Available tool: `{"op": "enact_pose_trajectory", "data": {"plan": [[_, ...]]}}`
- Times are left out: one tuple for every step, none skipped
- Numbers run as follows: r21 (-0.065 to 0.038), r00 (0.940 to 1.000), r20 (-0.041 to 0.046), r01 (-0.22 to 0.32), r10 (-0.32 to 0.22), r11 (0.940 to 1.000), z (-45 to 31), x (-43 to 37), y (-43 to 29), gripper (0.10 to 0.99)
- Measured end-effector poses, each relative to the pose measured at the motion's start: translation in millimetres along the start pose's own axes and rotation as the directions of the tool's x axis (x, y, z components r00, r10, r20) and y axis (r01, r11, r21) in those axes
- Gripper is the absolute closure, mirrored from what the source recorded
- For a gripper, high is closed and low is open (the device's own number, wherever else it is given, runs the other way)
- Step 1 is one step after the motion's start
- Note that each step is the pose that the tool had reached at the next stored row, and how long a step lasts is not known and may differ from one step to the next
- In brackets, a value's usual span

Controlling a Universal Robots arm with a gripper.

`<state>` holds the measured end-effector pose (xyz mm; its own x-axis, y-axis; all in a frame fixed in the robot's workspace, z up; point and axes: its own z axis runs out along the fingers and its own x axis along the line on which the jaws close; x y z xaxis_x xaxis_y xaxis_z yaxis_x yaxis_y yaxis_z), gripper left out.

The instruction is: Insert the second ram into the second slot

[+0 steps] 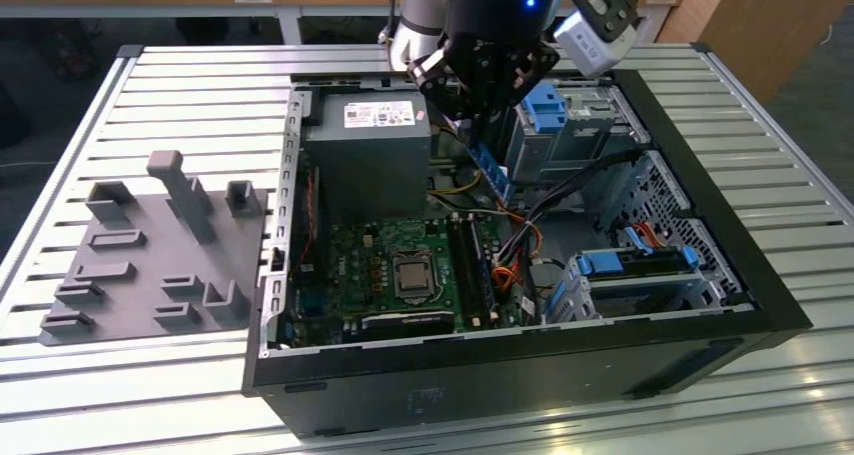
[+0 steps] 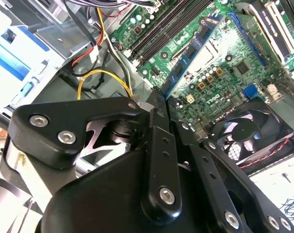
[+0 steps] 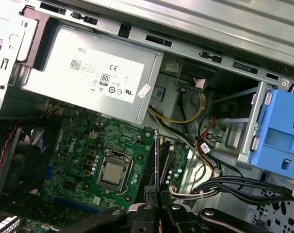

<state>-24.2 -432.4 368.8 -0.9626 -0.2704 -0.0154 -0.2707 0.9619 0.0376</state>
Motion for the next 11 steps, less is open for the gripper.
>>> {"op": "enact_pose_trajectory", "data": {"plan": [[0.000, 1.0000, 0.0002, -0.006, 0.006, 1.0000, 0.0, 0.0, 0.0, 0.949], [0.000, 0.9999, 0.0004, -0.011, 0.011, 0.9999, 0.0, 0.0, 0.0, 0.949], [0.000, 0.9999, 0.0007, -0.016, 0.016, 0.9999, 0.1, 0.0, 0.0, 0.949], [0.000, 0.9998, 0.0009, -0.022, 0.022, 0.9998, 0.1, 0.0, 0.0, 0.949], [0.000, 0.9996, 0.0010, -0.027, 0.027, 0.9996, 0.1, 0.0, 0.0, 0.949], [0.000, 0.9995, 0.0012, -0.032, 0.032, 0.9995, 0.1, 0.0, 0.0, 0.949], [0.001, 0.9993, 0.0014, -0.037, 0.037, 0.9993, 0.1, 0.0, 0.0, 0.949], [0.001, 0.9991, 0.0016, -0.042, 0.042, 0.9991, 0.1, 0.0, 0.0, 0.949], [0.001, 0.9989, 0.0018, -0.047, 0.047, 0.9989, 0.1, 0.0, 0.0, 0.949], [0.001, 0.9987, 0.0020, -0.052, 0.052, 0.9987, 0.1, 0.0, 0.0, 0.949], [0.001, 0.9984, 0.0021, -0.056, 0.056, 0.9984, 0.1, 0.0, 0.0, 0.949]]}}
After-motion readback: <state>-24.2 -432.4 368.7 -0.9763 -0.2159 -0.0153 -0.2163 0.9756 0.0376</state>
